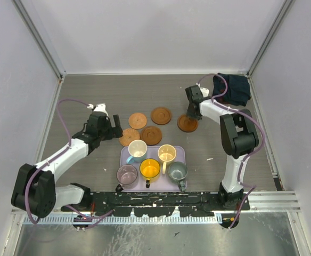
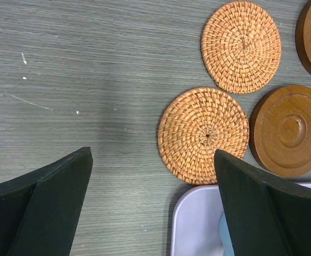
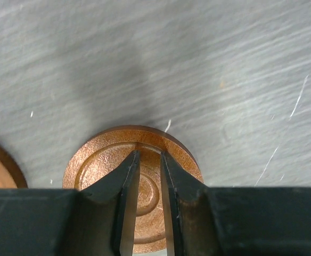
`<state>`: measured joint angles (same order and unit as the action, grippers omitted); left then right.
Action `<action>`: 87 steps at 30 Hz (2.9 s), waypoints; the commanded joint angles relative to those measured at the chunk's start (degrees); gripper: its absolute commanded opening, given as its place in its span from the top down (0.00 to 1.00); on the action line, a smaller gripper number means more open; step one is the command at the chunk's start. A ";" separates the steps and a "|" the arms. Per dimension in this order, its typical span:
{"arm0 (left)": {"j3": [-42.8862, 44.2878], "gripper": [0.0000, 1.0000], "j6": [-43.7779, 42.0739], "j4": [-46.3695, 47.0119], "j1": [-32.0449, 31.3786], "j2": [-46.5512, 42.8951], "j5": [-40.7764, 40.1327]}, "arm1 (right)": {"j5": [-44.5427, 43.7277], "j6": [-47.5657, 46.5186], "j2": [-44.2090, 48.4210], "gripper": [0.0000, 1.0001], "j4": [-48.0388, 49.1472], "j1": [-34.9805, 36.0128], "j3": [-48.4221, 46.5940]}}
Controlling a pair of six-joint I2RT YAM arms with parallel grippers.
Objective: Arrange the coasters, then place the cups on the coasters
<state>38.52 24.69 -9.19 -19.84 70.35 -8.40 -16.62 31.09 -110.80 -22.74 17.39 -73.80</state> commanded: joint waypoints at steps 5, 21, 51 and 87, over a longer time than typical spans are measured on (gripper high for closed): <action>3.11 0.02 -1.99 5.56 -0.04 1.97 0.66 | -3.33 -1.47 -6.34 0.72 -4.43 -4.37 -6.65; 3.90 0.02 -4.63 11.88 -0.03 8.89 6.37 | 5.52 -6.52 8.59 0.67 2.59 -4.13 -3.09; 11.37 0.02 0.06 -8.77 -3.85 20.99 -10.62 | 13.07 -12.21 0.19 0.75 -4.27 20.91 -12.67; 17.65 0.02 6.37 -12.71 6.26 24.22 -10.19 | 27.80 -13.40 -27.51 0.74 -15.26 25.42 -39.67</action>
<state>54.85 30.65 -21.69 -14.41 94.87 -19.14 12.67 18.76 -132.33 -35.73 42.39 -106.89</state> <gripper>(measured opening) 0.980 0.252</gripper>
